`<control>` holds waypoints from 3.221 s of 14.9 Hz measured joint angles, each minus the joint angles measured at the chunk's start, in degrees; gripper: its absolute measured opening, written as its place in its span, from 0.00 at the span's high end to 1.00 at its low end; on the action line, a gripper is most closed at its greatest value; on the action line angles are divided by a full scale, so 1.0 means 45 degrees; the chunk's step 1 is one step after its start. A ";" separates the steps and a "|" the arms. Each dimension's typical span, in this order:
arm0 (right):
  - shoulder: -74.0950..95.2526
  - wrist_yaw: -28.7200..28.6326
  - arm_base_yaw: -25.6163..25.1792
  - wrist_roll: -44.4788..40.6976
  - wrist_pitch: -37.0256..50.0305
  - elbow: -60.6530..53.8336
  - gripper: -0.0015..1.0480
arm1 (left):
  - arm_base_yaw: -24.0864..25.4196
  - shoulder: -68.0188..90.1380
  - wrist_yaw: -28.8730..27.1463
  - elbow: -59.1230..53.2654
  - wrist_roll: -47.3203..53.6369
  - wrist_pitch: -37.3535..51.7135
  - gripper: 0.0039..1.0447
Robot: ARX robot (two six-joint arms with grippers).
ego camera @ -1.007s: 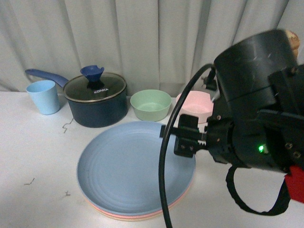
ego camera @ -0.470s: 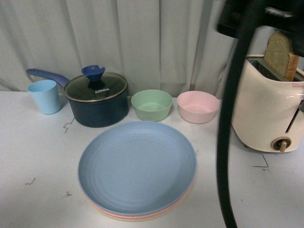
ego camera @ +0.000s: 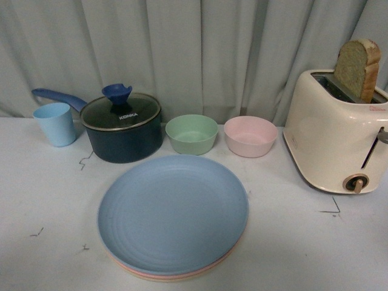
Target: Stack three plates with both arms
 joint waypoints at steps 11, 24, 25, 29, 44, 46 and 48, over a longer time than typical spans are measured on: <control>-0.5076 -0.1413 -0.1277 -0.0049 -0.3230 -0.1569 0.98 | 0.0000 0.0000 -0.0010 0.0000 -0.0005 0.0005 0.06; -1.0234 -0.1428 -0.1277 -0.0049 -0.8995 -0.1564 0.98 | 0.0000 0.0000 -0.0015 0.0000 -0.0005 0.0000 0.06; -1.0647 -0.1443 -0.1277 -0.0049 -0.8680 -0.1515 0.98 | 0.0000 0.0000 0.0000 0.0000 -0.0005 -0.0005 0.06; -1.0637 -0.1438 -0.1277 -0.0053 -0.8922 -0.1564 0.98 | 0.0000 0.0000 0.0000 0.0000 -0.0005 0.0005 0.06; -1.0637 -0.1438 -0.1277 -0.0053 -0.8927 -0.1564 0.06 | 0.0000 0.0000 0.0000 0.0000 -0.0005 0.0005 0.06; -1.0637 -0.1438 -0.1277 -0.0053 -0.8927 -0.1564 0.06 | 0.0000 0.0000 -0.0005 0.0000 -0.0005 0.0005 0.06; -1.0637 -0.1438 -0.1277 -0.0053 -0.8927 -0.1564 0.06 | 0.0000 0.0000 -0.0005 0.0000 -0.0005 0.0005 0.06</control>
